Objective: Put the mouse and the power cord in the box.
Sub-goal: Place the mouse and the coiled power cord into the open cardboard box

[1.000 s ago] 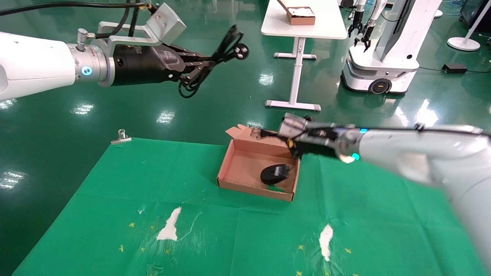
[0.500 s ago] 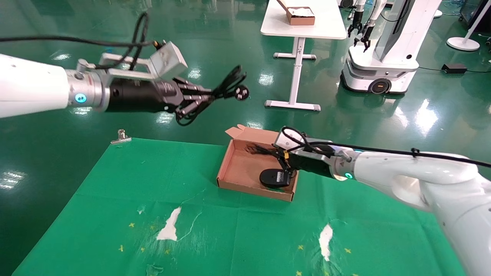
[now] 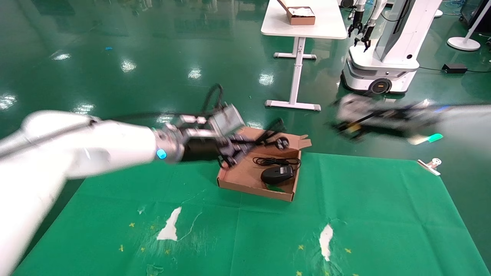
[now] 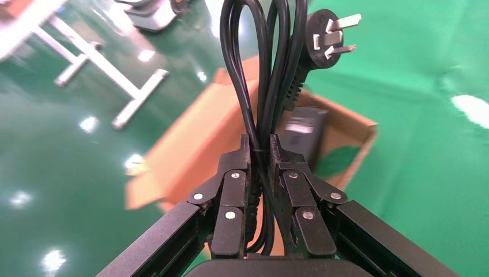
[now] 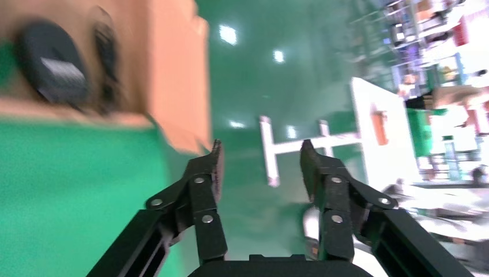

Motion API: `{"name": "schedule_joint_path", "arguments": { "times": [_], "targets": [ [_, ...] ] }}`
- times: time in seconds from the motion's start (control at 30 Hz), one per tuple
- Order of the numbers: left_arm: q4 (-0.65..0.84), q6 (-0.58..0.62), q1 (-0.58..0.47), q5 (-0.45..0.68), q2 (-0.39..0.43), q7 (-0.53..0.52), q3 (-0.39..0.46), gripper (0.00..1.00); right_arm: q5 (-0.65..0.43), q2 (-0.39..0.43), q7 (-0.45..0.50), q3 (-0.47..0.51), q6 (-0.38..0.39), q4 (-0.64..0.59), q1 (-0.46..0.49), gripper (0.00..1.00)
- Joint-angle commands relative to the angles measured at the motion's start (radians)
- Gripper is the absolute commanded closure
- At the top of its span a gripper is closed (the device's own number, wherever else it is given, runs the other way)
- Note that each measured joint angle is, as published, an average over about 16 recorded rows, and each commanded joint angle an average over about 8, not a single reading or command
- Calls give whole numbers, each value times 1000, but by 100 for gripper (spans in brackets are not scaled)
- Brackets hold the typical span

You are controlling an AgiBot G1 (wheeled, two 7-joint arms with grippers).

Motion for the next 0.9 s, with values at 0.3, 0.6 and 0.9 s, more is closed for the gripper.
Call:
{"name": "schedule_joint_path", "arguments": {
  "times": [0.3, 0.6, 0.9],
  "targets": [
    [-155, -132, 111, -50, 2, -236, 117, 57, -28, 55, -36, -20, -90, -20, 75, 0],
    [-179, -159, 121, -59, 4, -263, 139, 0, -30, 58, -37, -21, -94, -25, 81, 0],
    [-184, -128, 126, -72, -15, -252, 113, 0, -18, 59, -22, -16, -96, -5, 62, 0]
  ]
}}
